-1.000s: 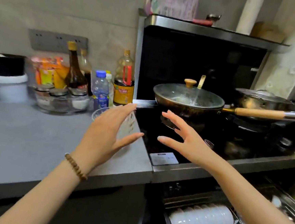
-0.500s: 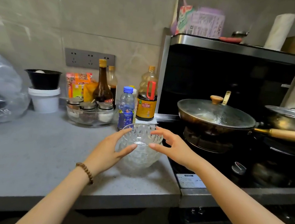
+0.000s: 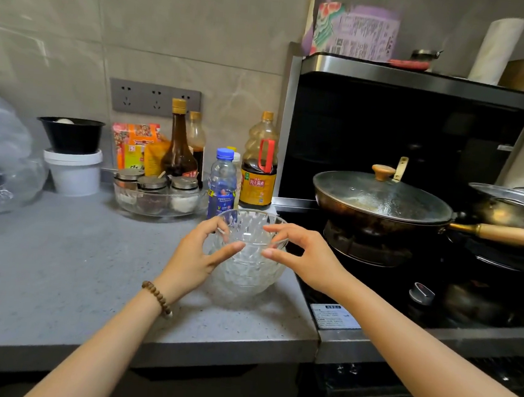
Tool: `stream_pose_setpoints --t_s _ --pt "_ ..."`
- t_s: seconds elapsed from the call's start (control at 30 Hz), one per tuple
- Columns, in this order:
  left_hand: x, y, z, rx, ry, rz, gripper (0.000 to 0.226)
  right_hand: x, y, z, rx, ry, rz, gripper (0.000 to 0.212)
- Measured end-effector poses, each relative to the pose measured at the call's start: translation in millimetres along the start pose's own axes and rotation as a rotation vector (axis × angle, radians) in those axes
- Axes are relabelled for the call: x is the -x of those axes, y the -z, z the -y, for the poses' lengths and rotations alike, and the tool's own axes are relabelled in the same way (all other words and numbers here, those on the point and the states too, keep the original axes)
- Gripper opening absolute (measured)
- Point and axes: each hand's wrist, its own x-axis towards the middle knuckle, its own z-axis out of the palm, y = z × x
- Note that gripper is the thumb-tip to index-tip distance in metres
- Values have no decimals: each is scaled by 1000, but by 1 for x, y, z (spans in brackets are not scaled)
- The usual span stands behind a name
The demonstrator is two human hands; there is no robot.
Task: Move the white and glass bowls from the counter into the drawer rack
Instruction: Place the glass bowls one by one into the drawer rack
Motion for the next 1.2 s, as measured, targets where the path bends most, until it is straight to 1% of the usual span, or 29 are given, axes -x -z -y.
stream_pose_setpoints --t_s 0.1,0.2,0.27,0.33,0.37,0.5,0.6,0.67,0.77,0.9,1.03,1.13,1.2 --pt "-5 -3 -22 106 -40 -12 36 7 17 9 17 53 -35 20" --pt "-5 -14 -52 272 -39 36 34 24 45 21 76 92 -65 21" --pt "-1 -27 -73 355 -76 93 29 42 65 26 137 116 -77 24" --pt "3 -46 -91 412 -89 166 27 66 86 29 168 132 -63 21" --pt "5 -57 -99 439 -85 211 27 79 96 30 171 124 -47 19" --pt "13 -113 -121 538 -53 379 28 132 132 22 187 45 -4 22" --pt "22 -162 -130 550 -29 473 25 170 149 5 103 -79 39 16" --pt "32 -195 -131 536 -14 534 25 195 157 -11 7 -191 34 15" --pt "51 -242 -128 521 62 669 46 231 168 -39 -134 -361 -23 19" --pt "74 -299 -113 533 223 792 50 270 175 -86 -255 -600 -95 24" --pt "98 -346 -88 476 303 857 51 295 166 -134 -420 -806 -128 36" --pt "118 -370 -62 391 337 850 54 305 154 -166 -503 -950 -157 30" --pt "134 -381 -40 222 317 832 63 310 146 -187 -512 -1051 -179 24"
